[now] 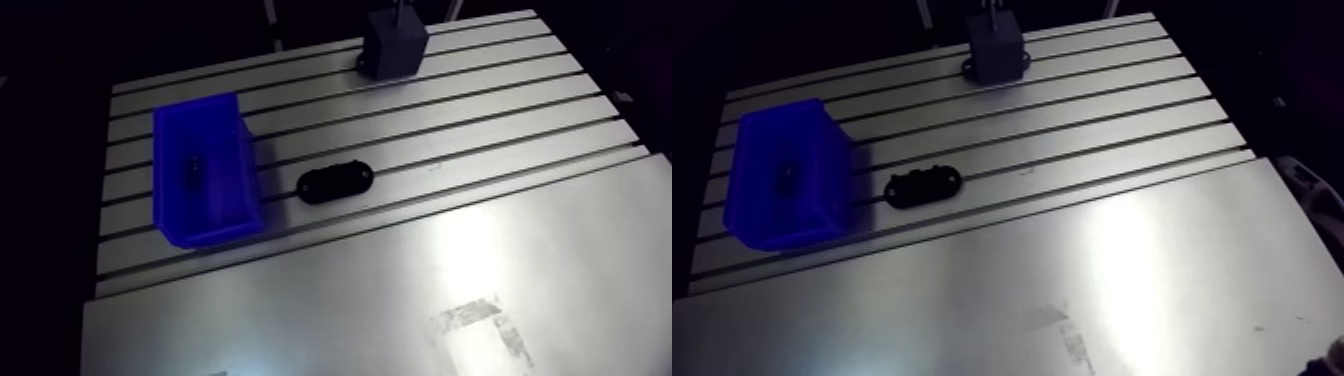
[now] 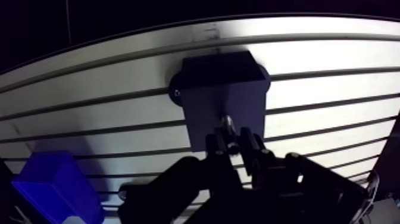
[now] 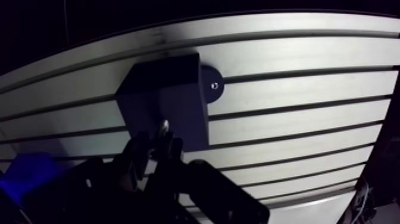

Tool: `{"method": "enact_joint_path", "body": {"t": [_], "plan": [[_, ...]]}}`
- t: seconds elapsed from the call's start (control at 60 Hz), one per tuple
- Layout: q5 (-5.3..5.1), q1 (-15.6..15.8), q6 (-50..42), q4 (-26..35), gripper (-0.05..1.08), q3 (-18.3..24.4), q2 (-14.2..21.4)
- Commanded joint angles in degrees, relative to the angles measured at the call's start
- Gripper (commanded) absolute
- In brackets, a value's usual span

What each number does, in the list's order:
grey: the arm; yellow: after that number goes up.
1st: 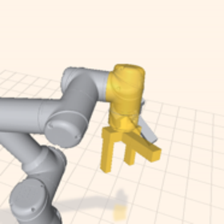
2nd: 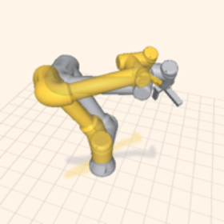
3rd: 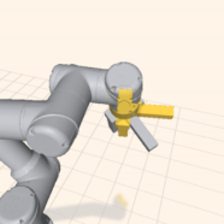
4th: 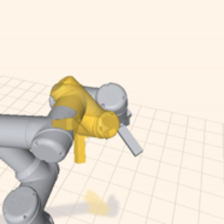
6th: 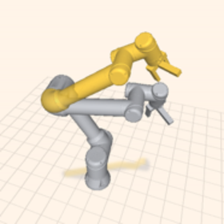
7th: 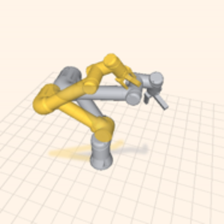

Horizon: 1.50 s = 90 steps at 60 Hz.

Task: Pick up the M10 bolt and insert it into the hole until fully seated.

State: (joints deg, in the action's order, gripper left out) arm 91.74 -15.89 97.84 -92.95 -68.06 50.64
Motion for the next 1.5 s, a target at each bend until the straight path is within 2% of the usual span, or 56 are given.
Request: {"method": "enact_joint_path", "body": {"t": [0.017, 0.183, 0.433, 0.45, 0.467, 0.483, 0.5, 0.517, 0.567, 0.583, 0.6, 0.617, 0.633, 0.65, 1.117, 1.25, 1.5], "plan": [[-0.02, 0.0, 0.0, 0.0, 1.08, -0.3, 0.1], [-0.02, -0.1, 0.1, -0.1, 1.08, -0.8, 0.3], [0.32, -0.2, 0.5, -0.2, 0.95, -1.4, 0.5], [0.33, -0.2, 0.5, -0.2, 0.87, -1.4, 0.5], [0.33, -0.2, 0.5, -0.2, 0.87, -1.4, 0.5], [0.4, -0.2, 0.4, -0.2, 0.72, -1.5, 0.5], [0.4, -0.2, 0.4, -0.2, 0.72, -1.5, 0.5], [0.49, -0.2, 0.4, -0.2, 0.54, -1.5, 0.5], [0.59, -0.2, 0.4, -0.3, 0.52, -1.5, 0.7], [0.59, -0.2, 0.4, -0.3, 0.45, -1.6, 0.8], [0.59, -0.2, 0.4, -0.3, 0.45, -1.6, 0.8], [0.59, -0.1, 0.4, -0.3, 0.29, -1.6, 1.0], [0.59, -0.1, 0.4, -0.3, 0.29, -1.6, 1.0], [0.68, -0.1, 0.5, -0.3, 0.01, -1.6, 1.1], [0.5, -0.3, 0.6, -1.1, 0.0, -1.4, 1.6], [0.5, 0.2, 0.6, -1.1, 0.0, -1.7, 3.4], [0.5, 3.0, 0.5, -0.5, 0.0, -3.5, 10.4]]}}
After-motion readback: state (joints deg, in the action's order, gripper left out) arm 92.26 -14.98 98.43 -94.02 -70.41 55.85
